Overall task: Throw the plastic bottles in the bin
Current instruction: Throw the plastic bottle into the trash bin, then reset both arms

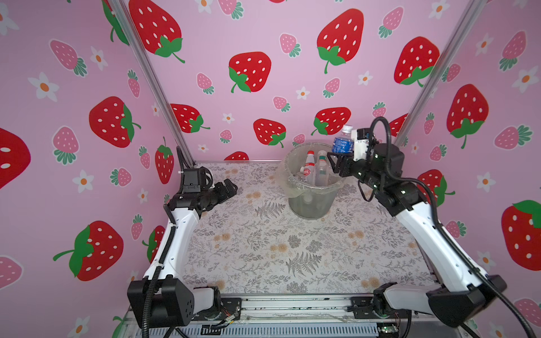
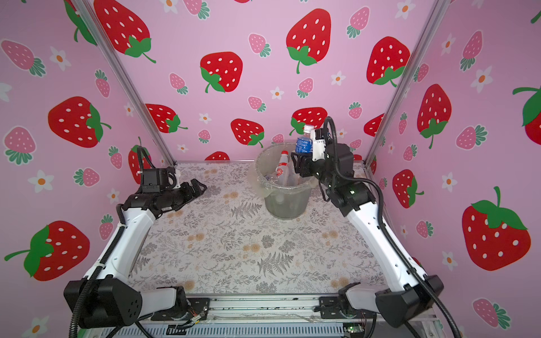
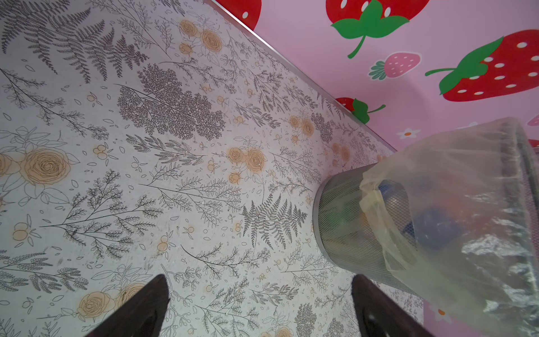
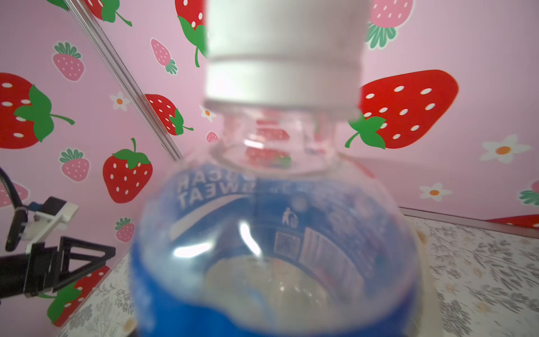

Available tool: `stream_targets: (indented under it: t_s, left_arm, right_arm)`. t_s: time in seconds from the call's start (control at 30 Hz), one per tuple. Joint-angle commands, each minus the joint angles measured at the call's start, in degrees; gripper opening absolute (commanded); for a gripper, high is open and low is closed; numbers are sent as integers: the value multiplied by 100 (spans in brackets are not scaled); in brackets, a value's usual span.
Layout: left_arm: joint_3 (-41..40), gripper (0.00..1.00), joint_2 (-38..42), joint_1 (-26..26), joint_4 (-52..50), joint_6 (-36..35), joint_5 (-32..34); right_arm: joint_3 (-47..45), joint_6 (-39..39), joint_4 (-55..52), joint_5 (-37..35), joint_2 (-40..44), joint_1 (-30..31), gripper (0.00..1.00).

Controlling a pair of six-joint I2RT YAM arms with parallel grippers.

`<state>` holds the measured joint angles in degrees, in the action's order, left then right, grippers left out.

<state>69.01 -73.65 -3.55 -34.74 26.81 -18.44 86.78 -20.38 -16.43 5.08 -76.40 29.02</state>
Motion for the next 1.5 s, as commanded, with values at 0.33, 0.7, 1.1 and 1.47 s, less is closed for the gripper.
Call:
stream_targets:
  t_s: [0.33, 0.7, 1.1, 1.47]
  left_arm:
    - [-11, 99, -15, -24, -5, -44, -65]
    - [-19, 99, 25, -28, -6, -43, -62]
    - [-28, 99, 44, -30, -6, -55, -46]
    - [-174, 99, 141, -21, 130, -76, 285]
  right_arm:
    - [288, -192, -826, -472, -4, 44, 99]
    - [-833, -352, -1204, -789, 1257, -75, 99]
    - [-2298, -606, -1277, -790, 2167, -533, 99]
    - [-3324, -598, -731, -1175, 2577, -1049, 99]
